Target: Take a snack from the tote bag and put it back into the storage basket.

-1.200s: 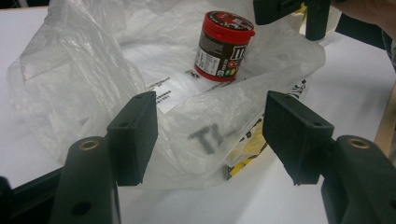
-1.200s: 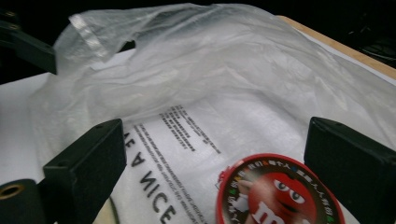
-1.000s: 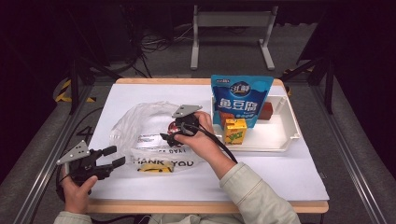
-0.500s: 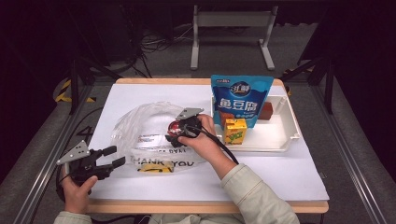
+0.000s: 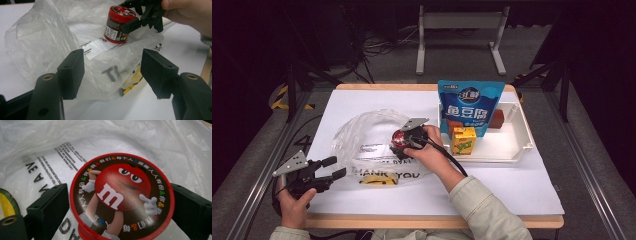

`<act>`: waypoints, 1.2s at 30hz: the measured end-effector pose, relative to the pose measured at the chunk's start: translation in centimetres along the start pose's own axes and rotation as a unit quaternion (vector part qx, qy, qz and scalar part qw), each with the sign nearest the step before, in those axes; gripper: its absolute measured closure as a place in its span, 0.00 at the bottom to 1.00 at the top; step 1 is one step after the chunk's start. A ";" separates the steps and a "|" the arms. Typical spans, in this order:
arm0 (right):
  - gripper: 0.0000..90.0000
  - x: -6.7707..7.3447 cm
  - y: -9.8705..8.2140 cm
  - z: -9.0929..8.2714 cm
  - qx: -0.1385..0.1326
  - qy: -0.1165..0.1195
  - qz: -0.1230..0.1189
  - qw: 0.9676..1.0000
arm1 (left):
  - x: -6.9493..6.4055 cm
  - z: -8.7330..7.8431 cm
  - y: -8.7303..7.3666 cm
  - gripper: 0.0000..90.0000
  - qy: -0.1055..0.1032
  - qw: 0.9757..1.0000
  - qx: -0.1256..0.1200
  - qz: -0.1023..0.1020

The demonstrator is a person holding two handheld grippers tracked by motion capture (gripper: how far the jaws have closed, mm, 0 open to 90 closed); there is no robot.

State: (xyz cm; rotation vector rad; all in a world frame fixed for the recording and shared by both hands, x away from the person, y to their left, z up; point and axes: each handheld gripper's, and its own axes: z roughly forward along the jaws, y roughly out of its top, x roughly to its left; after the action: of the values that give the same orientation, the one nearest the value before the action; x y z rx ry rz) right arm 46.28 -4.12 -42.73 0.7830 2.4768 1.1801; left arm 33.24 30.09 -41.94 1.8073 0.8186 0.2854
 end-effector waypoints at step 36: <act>0.29 0.5 1.4 -0.9 0.010 0.015 -0.031 0.999 | 0.1 0.0 0.0 0.40 0.000 1.000 0.000 0.000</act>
State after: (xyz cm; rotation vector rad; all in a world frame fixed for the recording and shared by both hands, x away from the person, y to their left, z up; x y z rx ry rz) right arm 45.91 -3.64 -41.09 0.6939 2.5220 1.1563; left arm 33.29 30.16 -41.96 1.8066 0.8189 0.2860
